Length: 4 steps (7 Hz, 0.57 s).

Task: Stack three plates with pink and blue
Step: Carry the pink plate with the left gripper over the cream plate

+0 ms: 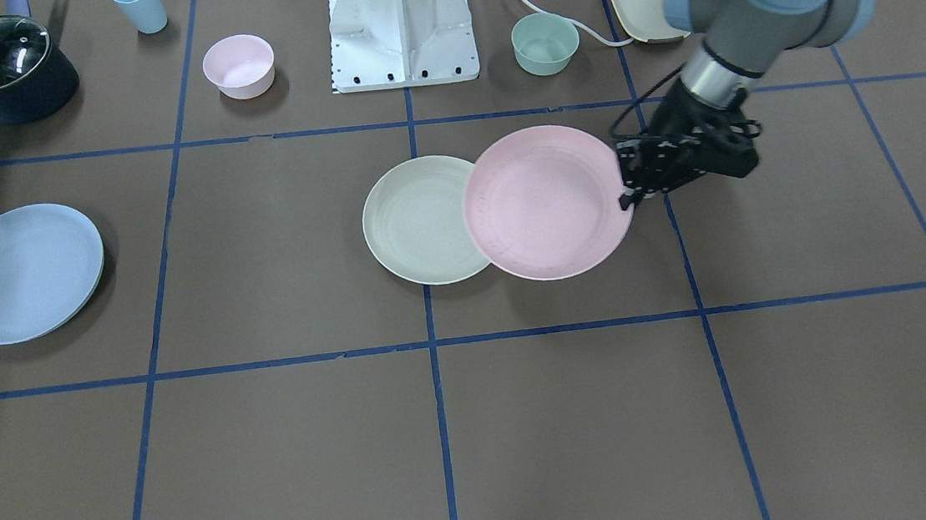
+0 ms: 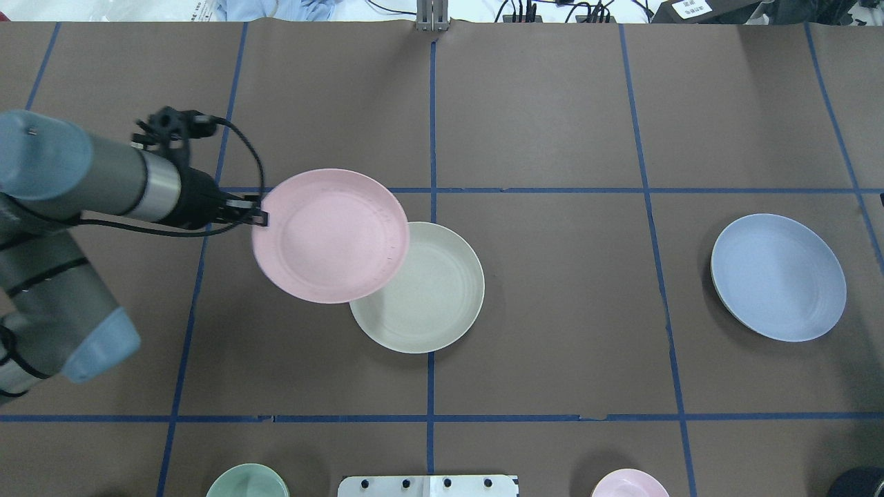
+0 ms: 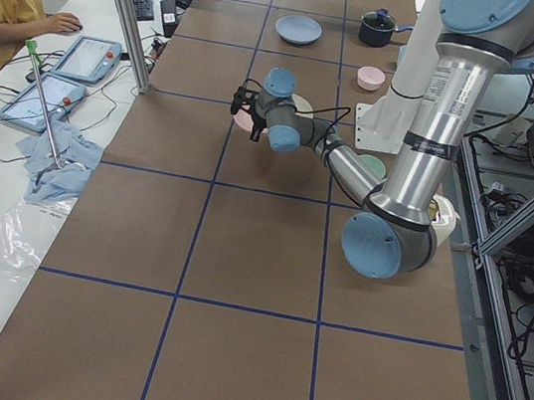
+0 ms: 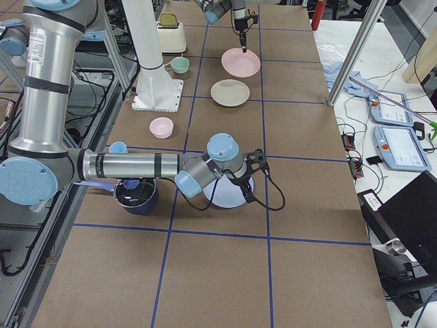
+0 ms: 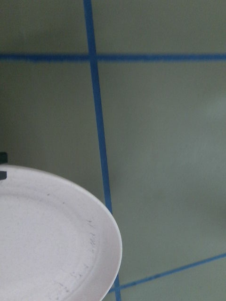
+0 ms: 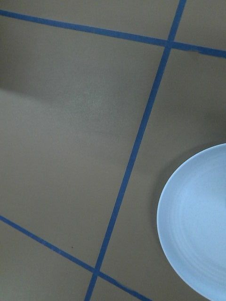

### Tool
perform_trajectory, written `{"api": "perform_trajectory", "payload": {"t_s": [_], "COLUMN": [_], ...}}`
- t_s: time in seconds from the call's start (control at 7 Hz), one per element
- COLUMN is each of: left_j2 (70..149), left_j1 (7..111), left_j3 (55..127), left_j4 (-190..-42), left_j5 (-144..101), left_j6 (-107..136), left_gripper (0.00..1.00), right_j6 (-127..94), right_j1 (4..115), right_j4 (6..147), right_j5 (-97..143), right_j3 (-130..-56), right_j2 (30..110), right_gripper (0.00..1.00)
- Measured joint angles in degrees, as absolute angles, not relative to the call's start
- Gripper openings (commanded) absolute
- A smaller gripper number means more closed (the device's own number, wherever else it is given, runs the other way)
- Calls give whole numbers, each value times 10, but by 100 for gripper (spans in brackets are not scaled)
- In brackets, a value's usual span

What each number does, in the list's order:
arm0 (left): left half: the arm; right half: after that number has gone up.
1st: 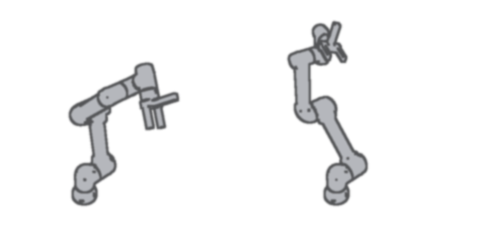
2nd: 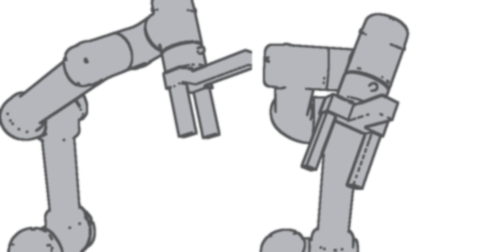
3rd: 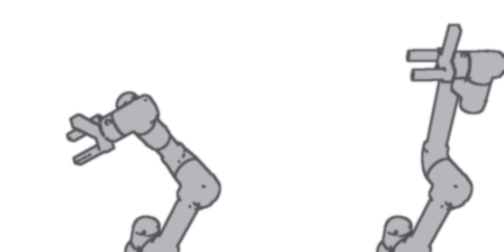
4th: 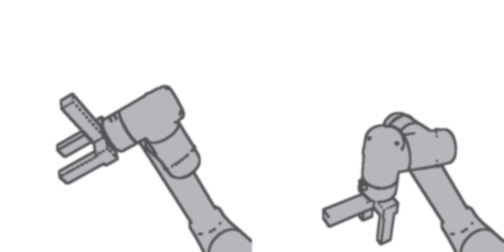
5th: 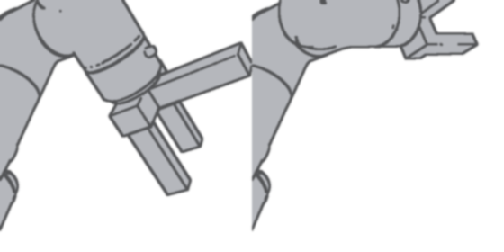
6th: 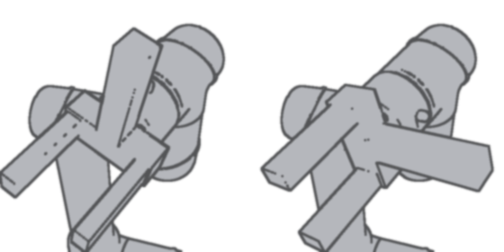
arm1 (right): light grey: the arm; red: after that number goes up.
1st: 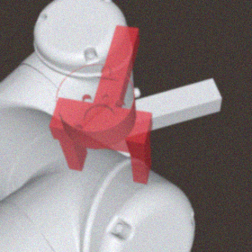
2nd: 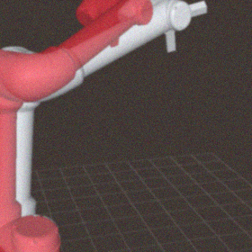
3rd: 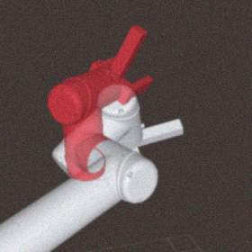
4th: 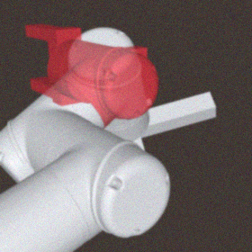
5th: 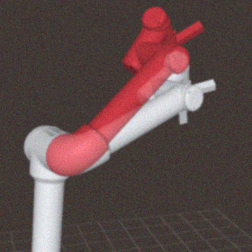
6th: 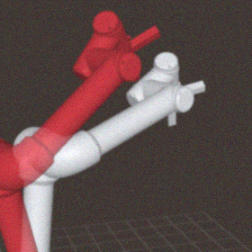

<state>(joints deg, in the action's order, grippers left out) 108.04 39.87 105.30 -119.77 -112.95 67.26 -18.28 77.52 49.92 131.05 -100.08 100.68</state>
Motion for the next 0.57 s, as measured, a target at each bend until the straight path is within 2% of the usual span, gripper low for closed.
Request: {"api": "perform_trajectory", "payload": {"t_s": [0.29,0.43,0.57], "left_j2": [1143,1155,1159], "left_j1": [340,328,316], "left_j3": [1019,1009,1005], "left_j4": [-1173,-1171,-1171], "left_j5": [-1087,-1080,-1078], "left_j6": [737,747,748], "left_gripper": [0,99,100], "right_j6": [-183,-183,-183], "right_j1": [775,775,775], "right_j4": [499,499,499], "right_j5": [1310,1310,1310], "right_j3": [-1001,-1001,-1001], "right_j2": [1007,1007,1006], "right_gripper": [100,100,100]}}
